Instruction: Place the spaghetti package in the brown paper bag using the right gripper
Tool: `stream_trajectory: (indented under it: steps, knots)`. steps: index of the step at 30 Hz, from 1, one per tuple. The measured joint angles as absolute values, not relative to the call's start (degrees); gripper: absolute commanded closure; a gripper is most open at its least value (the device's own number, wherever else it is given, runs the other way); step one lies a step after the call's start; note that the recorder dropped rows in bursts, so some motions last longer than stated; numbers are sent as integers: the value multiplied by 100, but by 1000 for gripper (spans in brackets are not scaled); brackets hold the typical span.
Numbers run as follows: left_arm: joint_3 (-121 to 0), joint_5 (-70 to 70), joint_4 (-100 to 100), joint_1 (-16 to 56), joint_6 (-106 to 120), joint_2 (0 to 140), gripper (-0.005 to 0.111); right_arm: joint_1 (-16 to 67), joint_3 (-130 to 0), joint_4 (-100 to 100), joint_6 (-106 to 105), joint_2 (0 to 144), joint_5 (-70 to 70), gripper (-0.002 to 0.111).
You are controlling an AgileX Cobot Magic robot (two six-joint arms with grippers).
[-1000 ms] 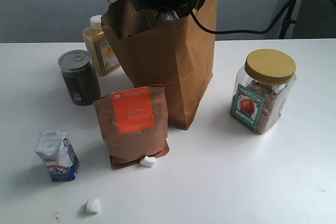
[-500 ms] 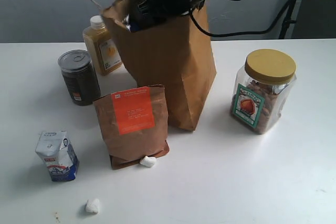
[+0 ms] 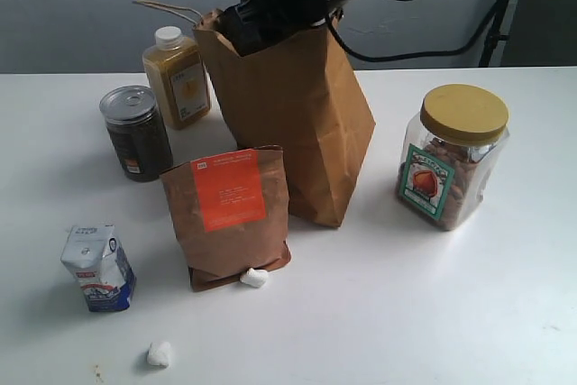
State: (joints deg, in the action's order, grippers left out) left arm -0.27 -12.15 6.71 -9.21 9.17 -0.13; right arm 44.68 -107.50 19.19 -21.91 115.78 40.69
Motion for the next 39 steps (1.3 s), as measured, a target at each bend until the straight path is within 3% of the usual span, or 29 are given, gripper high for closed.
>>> stream_trajectory:
  steps: [7,12,22,39]
  knots:
    - [-27,-1215,671,-921,917,-13,107,4805,-10750,3061,-3215,10831,3818,79]
    - [-27,-1215,671,-921,917,-13,107,5223,-10750,3181,-3410,10355,4097,108]
    - [-27,-1215,671,-921,917,-13,107,5632,-10090,2011,-2836,9385,4887,108]
    - [-27,-1215,671,-921,917,-13,107,5308,-5468,375,-302,6200,3092,108]
